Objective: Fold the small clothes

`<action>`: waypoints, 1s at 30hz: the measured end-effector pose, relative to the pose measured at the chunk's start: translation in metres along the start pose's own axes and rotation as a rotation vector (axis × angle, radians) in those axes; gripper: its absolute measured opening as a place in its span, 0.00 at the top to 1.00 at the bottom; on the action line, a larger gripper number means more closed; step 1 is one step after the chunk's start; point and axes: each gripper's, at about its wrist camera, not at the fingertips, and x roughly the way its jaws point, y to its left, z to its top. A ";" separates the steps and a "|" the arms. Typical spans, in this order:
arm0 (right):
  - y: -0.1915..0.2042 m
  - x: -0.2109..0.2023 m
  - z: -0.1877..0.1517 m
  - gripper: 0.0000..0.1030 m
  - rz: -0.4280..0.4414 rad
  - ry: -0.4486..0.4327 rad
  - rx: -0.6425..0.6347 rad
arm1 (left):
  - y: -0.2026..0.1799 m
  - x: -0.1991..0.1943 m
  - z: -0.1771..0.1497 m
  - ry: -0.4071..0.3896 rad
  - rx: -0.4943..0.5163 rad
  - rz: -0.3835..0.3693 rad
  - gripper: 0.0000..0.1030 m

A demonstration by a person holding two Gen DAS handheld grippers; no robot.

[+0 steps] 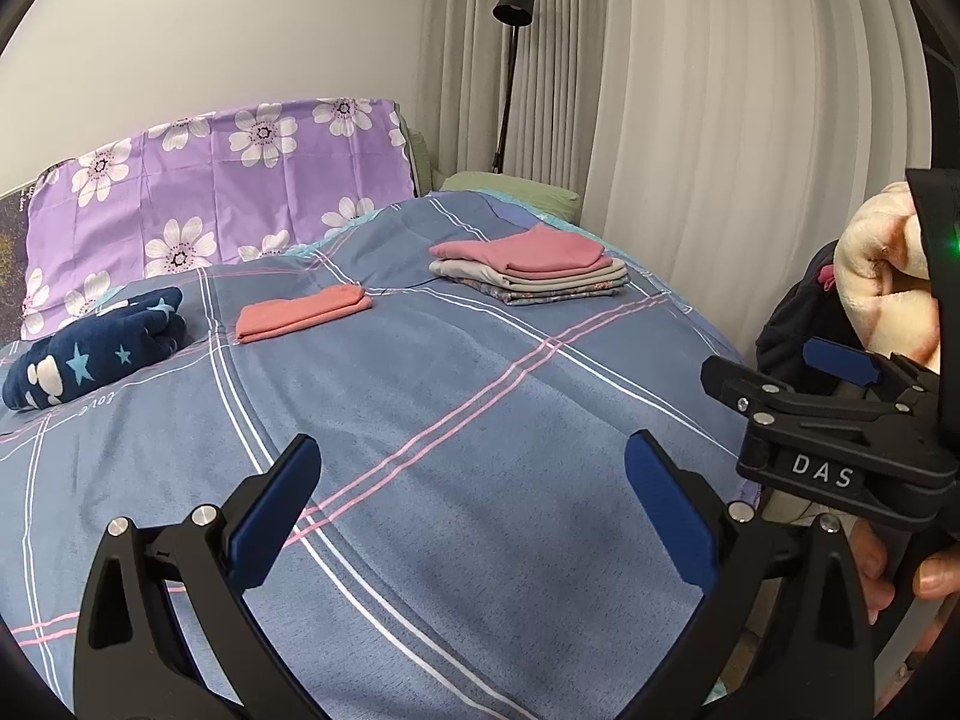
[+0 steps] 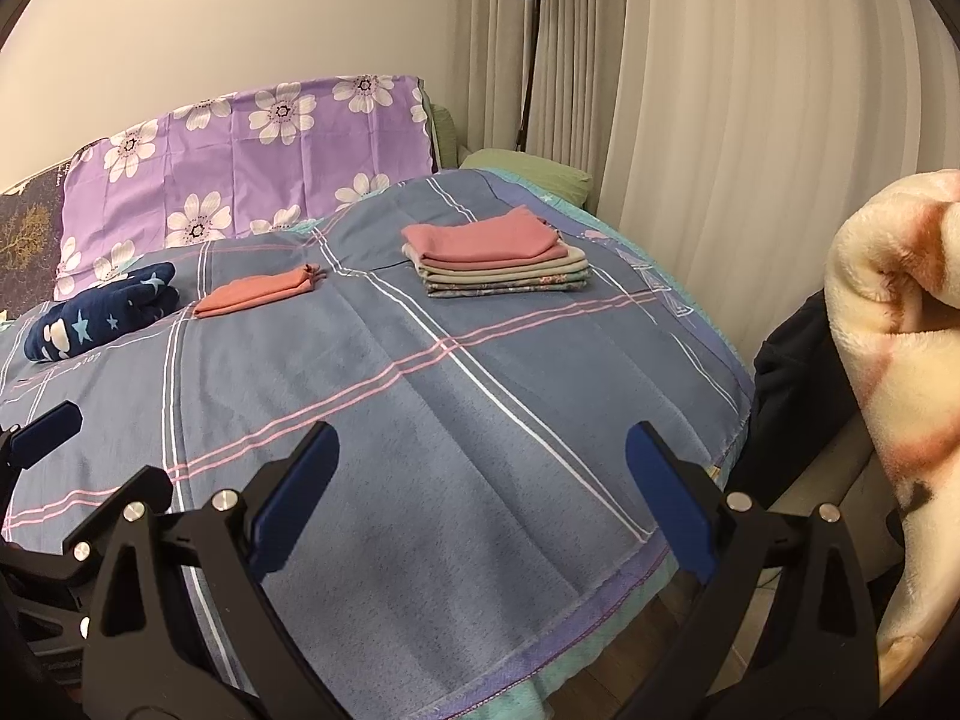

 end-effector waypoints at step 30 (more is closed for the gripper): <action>-0.004 -0.006 -0.006 0.05 0.007 0.004 0.011 | -0.013 -0.006 -0.001 0.003 0.036 0.040 0.01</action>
